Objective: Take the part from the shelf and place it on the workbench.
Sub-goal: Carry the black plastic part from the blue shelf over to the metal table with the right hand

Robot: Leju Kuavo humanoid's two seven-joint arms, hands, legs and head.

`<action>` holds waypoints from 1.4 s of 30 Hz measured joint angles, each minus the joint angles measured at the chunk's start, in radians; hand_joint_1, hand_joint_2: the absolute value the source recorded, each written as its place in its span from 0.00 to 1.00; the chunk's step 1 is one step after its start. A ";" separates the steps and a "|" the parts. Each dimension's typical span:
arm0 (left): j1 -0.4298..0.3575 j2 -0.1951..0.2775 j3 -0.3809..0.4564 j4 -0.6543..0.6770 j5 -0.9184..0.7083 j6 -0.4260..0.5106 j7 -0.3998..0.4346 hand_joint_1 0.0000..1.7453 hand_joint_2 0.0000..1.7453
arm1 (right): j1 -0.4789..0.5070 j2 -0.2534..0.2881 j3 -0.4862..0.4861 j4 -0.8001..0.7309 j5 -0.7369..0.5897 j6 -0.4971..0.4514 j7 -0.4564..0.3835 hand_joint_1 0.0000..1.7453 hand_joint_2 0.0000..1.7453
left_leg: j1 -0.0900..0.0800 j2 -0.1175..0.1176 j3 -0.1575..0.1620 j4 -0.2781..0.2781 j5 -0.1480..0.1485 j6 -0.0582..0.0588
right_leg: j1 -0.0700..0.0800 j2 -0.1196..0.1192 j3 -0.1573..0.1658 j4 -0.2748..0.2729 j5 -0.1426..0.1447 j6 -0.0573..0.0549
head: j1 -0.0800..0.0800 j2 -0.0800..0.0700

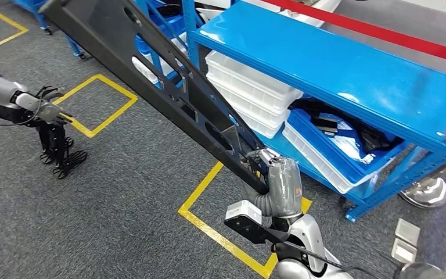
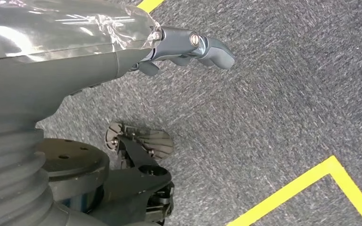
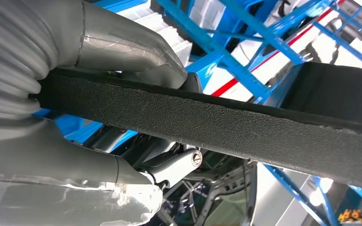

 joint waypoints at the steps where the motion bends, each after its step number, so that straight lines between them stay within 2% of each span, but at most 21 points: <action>1: 0.000 0.000 0.000 0.000 0.001 0.000 0.000 0.00 1.00 | 0.000 -0.002 0.000 0.000 0.002 0.000 0.002 1.00 1.00 | 0.002 -0.009 -0.001 0.006 -0.003 -0.004 | -0.003 0.012 0.027 -0.064 0.034 0.001 | 0.002 0.000; 4: -0.001 0.000 0.000 0.000 0.007 0.001 -0.001 0.00 1.00 | -0.001 -0.003 0.001 0.000 0.010 0.000 0.005 1.00 1.00 | 0.001 -0.033 -0.016 0.028 -0.012 -0.022 | -0.008 0.050 0.073 -0.179 0.070 -0.003 | 0.002 0.000; 7: 0.000 0.001 0.000 0.000 0.010 0.002 -0.001 0.00 1.00 | -0.003 -0.007 0.002 0.000 0.013 0.000 0.009 1.00 1.00 | 0.003 -0.045 -0.021 0.032 -0.012 -0.035 | -0.005 0.034 0.075 -0.182 0.071 -0.019 | -0.001 0.000; 9: -0.001 0.001 0.000 0.000 0.013 0.003 -0.003 0.00 1.00 | -0.006 -0.008 0.003 0.000 0.013 0.000 0.011 1.00 1.00 | 0.002 -0.015 -0.040 0.079 -0.041 -0.047 | -0.008 0.014 0.079 -0.187 0.073 -0.029 | -0.008 0.000; 11: -0.001 0.002 0.001 0.000 0.015 0.003 -0.004 0.00 1.00 | -0.007 -0.009 0.003 0.000 0.012 0.000 0.014 1.00 1.00 | 0.004 0.019 -0.091 0.186 -0.091 -0.057 | -0.006 -0.009 0.082 -0.187 0.070 -0.036 | -0.017 0.000; 13: 0.000 0.002 0.001 0.000 0.017 0.004 -0.004 0.00 1.00 | -0.007 -0.010 0.005 0.000 0.011 0.000 0.015 1.00 1.00 | 0.008 0.025 -0.131 0.264 -0.111 -0.061 | -0.002 -0.033 0.084 -0.187 0.067 -0.040 | -0.018 0.000; 14: 0.001 0.002 0.002 0.000 0.019 0.004 -0.005 0.00 1.00 | -0.007 -0.010 0.006 0.000 0.010 0.000 0.015 1.00 1.00 | 0.009 0.027 -0.130 0.259 -0.098 -0.059 | -0.001 -0.044 0.085 -0.187 0.065 -0.041 | -0.019 0.000; 16: 0.002 0.002 0.002 0.000 0.021 0.006 -0.007 0.00 1.00 | -0.007 -0.010 0.007 0.000 0.008 0.000 0.010 1.00 1.00 | 0.005 0.042 -0.081 0.159 -0.040 -0.050 | 0.000 -0.066 0.090 -0.187 0.061 -0.039 | -0.019 0.000; 19: 0.002 0.002 0.002 0.000 0.021 0.006 -0.008 0.00 1.00 | -0.006 -0.010 0.007 0.000 0.006 0.000 0.000 1.00 1.00 | -0.014 0.091 -0.023 0.032 -0.002 -0.031 | 0.004 -0.095 0.098 -0.190 0.055 -0.030 | -0.019 0.000; 22: 0.007 0.002 0.002 0.000 0.021 0.006 -0.009 0.00 1.00 | -0.005 -0.010 0.007 0.000 0.003 0.000 -0.005 1.00 1.00 | -0.017 0.073 -0.022 0.016 0.002 -0.018 | 0.005 -0.114 0.109 -0.196 0.050 -0.017 | -0.019 0.000; 24: 0.009 0.001 0.001 0.000 0.021 0.007 -0.010 0.00 1.00 | -0.004 -0.010 0.007 0.000 -0.001 0.000 -0.007 1.00 1.00 | -0.009 0.054 -0.013 -0.002 0.011 -0.007 | 0.004 -0.077 0.100 -0.162 0.020 -0.011 | -0.017 0.000; 27: 0.006 0.001 0.001 0.000 0.021 0.007 -0.011 0.00 1.00 | 0.003 -0.011 0.007 0.000 -0.009 0.000 -0.010 1.00 1.00 | -0.005 0.023 -0.008 -0.008 0.016 0.003 | 0.002 -0.010 0.017 0.012 -0.063 -0.007 | -0.009 0.000; 29: 0.007 0.001 0.001 0.000 0.022 0.007 -0.011 0.00 1.00 | 0.008 -0.011 0.007 0.000 -0.015 0.000 -0.013 1.00 1.00 | -0.005 -0.004 -0.008 -0.005 0.014 0.003 | 0.001 -0.002 -0.016 0.065 -0.060 -0.004 | -0.006 0.000; 31: 0.007 0.001 0.001 0.000 0.023 0.008 -0.011 0.00 1.00 | 0.009 -0.011 0.007 0.000 -0.023 0.000 -0.019 1.00 1.00 | -0.002 -0.033 -0.008 0.003 0.011 -0.001 | -0.003 0.008 0.020 -0.028 0.010 -0.002 | -0.005 0.000; 33: 0.006 0.001 0.001 0.000 0.026 0.009 -0.011 0.00 1.00 | 0.008 -0.011 0.007 0.000 -0.028 0.000 -0.023 1.00 1.00 | -0.001 -0.060 -0.016 0.018 0.004 -0.012 | -0.010 0.050 0.069 -0.142 0.057 -0.003 | -0.003 0.000; 35: 0.006 0.001 0.001 0.000 0.027 0.010 -0.011 0.00 1.00 | 0.008 -0.011 0.008 0.000 -0.029 0.000 -0.024 1.00 1.00 | 0.000 -0.081 -0.027 0.029 0.002 -0.024 | -0.010 0.073 0.083 -0.178 0.058 -0.010 | -0.004 0.000; 36: 0.007 0.001 0.001 0.000 0.028 0.010 -0.011 0.00 1.00 | 0.008 -0.011 0.008 0.000 -0.029 0.000 -0.025 1.00 1.00 | 0.002 -0.092 -0.032 0.030 0.003 -0.029 | -0.008 0.064 0.083 -0.179 0.060 -0.016 | -0.006 0.000; 37: 0.008 0.002 0.001 0.000 0.029 0.011 -0.011 0.00 1.00 | 0.006 -0.011 0.008 0.000 -0.029 0.000 -0.025 1.00 1.00 | 0.003 -0.094 -0.033 0.030 0.004 -0.035 | -0.007 0.052 0.083 -0.181 0.062 -0.022 | -0.006 0.000; 39: 0.009 0.002 0.001 0.000 0.029 0.012 -0.011 0.00 1.00 | 0.003 -0.011 0.008 0.000 -0.030 0.000 -0.027 1.00 1.00 | 0.000 -0.056 -0.049 0.065 -0.017 -0.046 | -0.009 0.026 0.087 -0.185 0.065 -0.033 | -0.014 0.000; 41: 0.008 0.003 0.001 0.001 0.030 0.012 -0.012 0.00 1.00 | 0.002 -0.011 0.008 0.000 -0.031 0.000 -0.029 1.00 1.00 | -0.001 0.003 -0.099 0.172 -0.070 -0.055 | -0.008 -0.002 0.089 -0.187 0.063 -0.040 | -0.023 0.000; 42: 0.008 0.003 0.001 0.001 0.029 0.012 -0.012 0.00 1.00 | 0.003 -0.011 0.008 0.000 -0.031 0.000 -0.029 1.00 1.00 | 0.001 0.018 -0.132 0.237 -0.097 -0.058 | -0.007 -0.016 0.090 -0.187 0.061 -0.043 | -0.024 0.000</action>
